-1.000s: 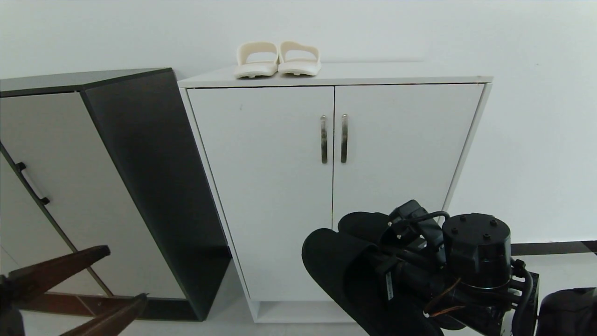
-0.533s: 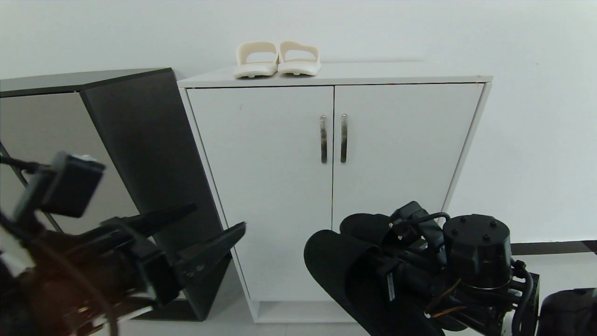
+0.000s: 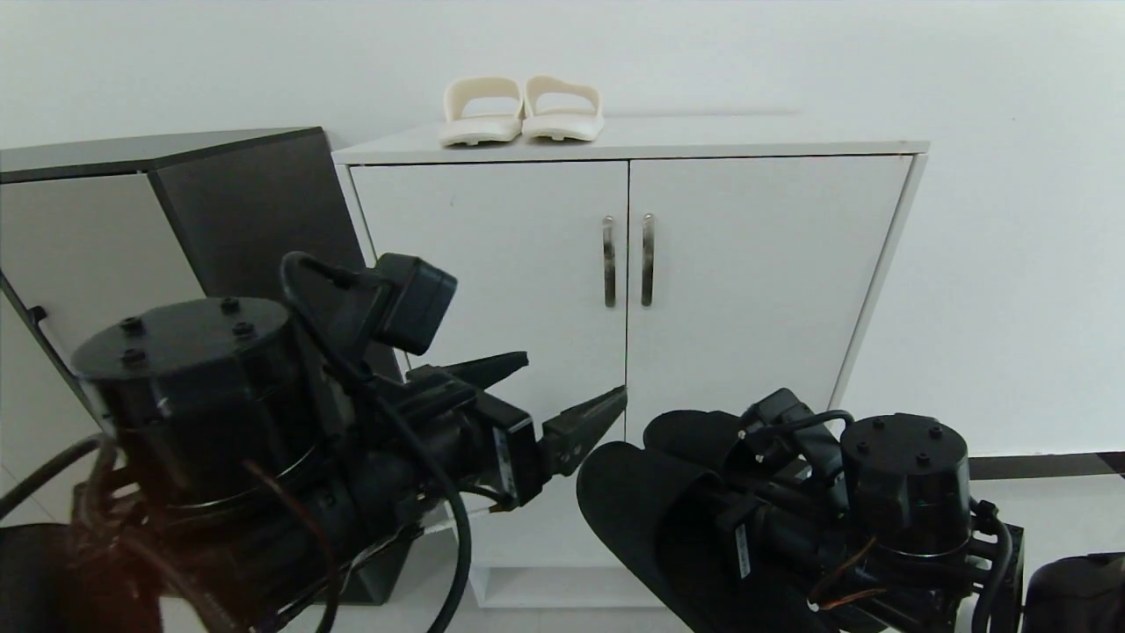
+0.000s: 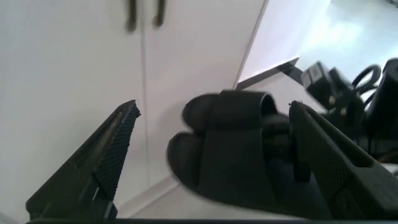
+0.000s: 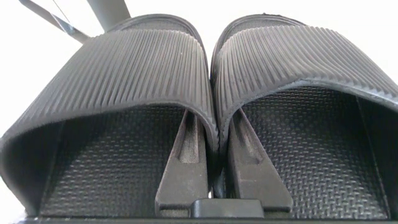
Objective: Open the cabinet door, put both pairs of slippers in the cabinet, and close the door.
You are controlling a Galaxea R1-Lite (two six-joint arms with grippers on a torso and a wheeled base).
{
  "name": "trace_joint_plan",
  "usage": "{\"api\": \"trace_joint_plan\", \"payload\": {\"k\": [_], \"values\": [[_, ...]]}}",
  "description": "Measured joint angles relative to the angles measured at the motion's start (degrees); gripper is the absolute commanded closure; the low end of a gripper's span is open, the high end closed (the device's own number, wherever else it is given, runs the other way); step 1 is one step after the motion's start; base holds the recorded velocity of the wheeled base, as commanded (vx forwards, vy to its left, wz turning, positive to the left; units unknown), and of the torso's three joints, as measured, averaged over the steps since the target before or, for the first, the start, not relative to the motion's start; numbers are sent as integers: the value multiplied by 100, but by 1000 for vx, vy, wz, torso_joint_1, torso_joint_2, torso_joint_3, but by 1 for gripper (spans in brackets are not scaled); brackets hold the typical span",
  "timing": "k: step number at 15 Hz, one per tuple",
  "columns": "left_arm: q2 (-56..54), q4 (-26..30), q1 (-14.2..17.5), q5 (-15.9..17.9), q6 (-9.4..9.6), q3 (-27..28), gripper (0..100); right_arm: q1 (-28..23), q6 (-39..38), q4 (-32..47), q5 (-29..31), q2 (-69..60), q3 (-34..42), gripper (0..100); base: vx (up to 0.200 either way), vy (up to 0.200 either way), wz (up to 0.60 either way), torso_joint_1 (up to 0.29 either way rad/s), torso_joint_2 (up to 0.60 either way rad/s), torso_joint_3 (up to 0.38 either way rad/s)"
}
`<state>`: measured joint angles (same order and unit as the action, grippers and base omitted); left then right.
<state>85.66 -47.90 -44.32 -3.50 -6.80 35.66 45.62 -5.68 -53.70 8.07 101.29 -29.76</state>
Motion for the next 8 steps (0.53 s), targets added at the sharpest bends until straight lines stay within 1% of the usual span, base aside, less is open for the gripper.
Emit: {"api": "trace_joint_plan", "payload": {"k": [3, 5, 6, 7, 8], "values": [[610, 206, 1, 173, -20, 916, 0, 5, 2, -106, -6, 4, 5, 100, 0, 0, 0, 0, 0, 0], [979, 709, 106, 555, -66, 1545, 0, 5, -9, -104, -16, 4, 21, 100, 0, 0, 0, 0, 0, 0], [1108, 1044, 205, 834, -168, 1922, 0, 0, -12, -106, -24, 6, 21, 100, 0, 0, 0, 0, 0, 0], [1207, 1437, 318, 1181, -345, 2327, 0, 0, -11, -107, -28, 15, 22, 100, 0, 0, 0, 0, 0, 0], [1290, 1872, 461, 1666, -584, 2760, 0, 0, -4, -115, -55, 26, 22, 100, 0, 0, 0, 0, 0, 0]]}}
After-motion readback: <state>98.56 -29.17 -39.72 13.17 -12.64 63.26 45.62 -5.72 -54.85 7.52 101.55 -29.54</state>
